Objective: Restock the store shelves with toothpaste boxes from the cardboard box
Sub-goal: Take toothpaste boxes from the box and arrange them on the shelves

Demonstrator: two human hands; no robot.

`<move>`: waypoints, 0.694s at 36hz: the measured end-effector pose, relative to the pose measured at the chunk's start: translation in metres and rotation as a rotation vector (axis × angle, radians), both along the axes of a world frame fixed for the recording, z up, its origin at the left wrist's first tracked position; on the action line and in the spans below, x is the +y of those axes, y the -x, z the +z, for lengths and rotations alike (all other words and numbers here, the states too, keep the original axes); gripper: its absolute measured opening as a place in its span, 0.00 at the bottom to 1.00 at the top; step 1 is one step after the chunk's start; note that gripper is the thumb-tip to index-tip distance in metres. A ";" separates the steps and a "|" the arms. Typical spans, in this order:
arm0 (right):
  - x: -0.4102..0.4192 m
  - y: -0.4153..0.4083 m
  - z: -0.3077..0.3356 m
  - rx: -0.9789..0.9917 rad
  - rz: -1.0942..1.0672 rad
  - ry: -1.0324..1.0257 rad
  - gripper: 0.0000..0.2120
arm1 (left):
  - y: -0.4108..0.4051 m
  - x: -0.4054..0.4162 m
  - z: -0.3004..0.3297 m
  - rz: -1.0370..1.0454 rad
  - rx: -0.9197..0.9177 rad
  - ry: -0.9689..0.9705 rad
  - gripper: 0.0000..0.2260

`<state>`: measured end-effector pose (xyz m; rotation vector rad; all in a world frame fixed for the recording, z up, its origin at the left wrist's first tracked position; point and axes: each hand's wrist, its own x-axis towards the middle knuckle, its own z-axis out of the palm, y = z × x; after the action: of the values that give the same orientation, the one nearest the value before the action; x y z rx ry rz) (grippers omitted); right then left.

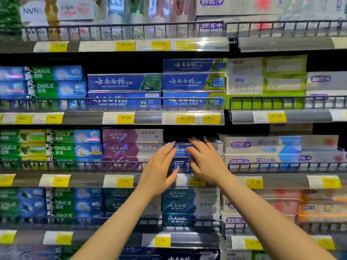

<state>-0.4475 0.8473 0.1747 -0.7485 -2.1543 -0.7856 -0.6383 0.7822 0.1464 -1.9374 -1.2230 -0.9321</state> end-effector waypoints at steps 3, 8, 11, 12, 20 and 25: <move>-0.002 -0.004 -0.001 -0.013 0.035 0.060 0.17 | -0.004 0.012 -0.004 0.092 0.078 0.049 0.30; -0.003 -0.010 -0.002 -0.016 0.062 0.104 0.19 | -0.003 0.022 -0.009 0.164 0.089 0.094 0.30; -0.005 -0.011 -0.001 -0.008 0.062 0.126 0.18 | -0.001 0.026 -0.009 0.170 0.106 0.097 0.30; -0.005 -0.011 -0.001 -0.009 0.059 0.133 0.18 | 0.000 0.028 -0.009 0.167 0.108 0.096 0.29; -0.011 -0.010 0.001 -0.032 -0.001 0.176 0.20 | 0.002 0.028 -0.006 0.168 0.143 0.058 0.29; -0.017 -0.008 0.003 -0.038 -0.013 0.195 0.21 | 0.009 0.028 -0.005 0.159 0.195 0.028 0.28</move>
<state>-0.4391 0.8308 0.1778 -0.8531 -2.2852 -0.6060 -0.6468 0.8098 0.1413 -1.8724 -1.2588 -0.6323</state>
